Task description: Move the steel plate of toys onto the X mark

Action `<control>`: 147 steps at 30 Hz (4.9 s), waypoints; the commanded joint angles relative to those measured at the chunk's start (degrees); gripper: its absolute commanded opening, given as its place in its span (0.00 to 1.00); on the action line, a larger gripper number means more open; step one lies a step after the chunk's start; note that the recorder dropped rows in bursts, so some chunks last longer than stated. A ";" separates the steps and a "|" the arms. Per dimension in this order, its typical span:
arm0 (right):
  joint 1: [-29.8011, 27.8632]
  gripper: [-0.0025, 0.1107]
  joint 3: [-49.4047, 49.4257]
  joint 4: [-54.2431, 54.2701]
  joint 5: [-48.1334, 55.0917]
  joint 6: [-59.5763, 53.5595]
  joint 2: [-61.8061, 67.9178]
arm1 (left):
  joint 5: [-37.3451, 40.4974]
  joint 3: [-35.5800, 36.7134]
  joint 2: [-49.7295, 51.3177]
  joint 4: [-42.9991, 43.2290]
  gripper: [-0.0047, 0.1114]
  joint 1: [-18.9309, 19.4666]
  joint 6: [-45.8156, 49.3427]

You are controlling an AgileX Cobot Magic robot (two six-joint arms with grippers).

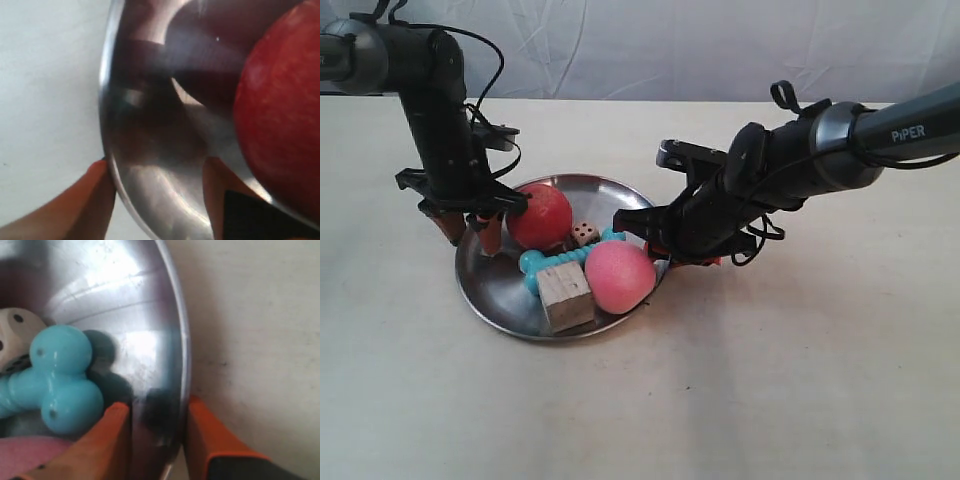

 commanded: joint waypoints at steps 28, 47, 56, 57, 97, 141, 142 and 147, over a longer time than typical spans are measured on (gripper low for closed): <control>-8.13 0.02 -0.63 -25.43 13.09 8.16 -21.57 | -2.02 0.32 -20.56 2.46 0.04 5.10 -4.30; -8.13 0.02 37.06 -25.18 -2.96 7.64 -71.04 | -52.61 60.39 -70.77 -19.30 0.04 -4.91 14.26; -8.13 0.02 37.60 -24.36 1.71 7.64 -72.35 | -47.01 64.89 -70.66 -19.10 0.04 -4.91 14.38; -8.25 0.02 37.60 -24.53 2.02 7.64 -74.96 | -46.90 64.89 -70.66 -19.10 0.04 -4.91 14.38; -25.01 0.02 66.85 -28.20 4.52 4.67 -118.61 | -47.62 64.89 -70.66 -18.95 0.04 -4.91 14.38; -25.01 0.02 66.85 -27.84 4.49 4.67 -118.61 | -50.17 95.08 -129.26 3.35 0.04 18.79 -10.48; -25.01 0.02 66.85 -27.84 4.49 4.67 -118.61 | -50.17 95.23 -129.32 4.97 0.04 18.79 -10.48; -25.01 0.02 66.85 -27.84 4.60 4.67 -118.61 | -50.83 96.22 -129.32 9.53 0.04 18.79 -10.10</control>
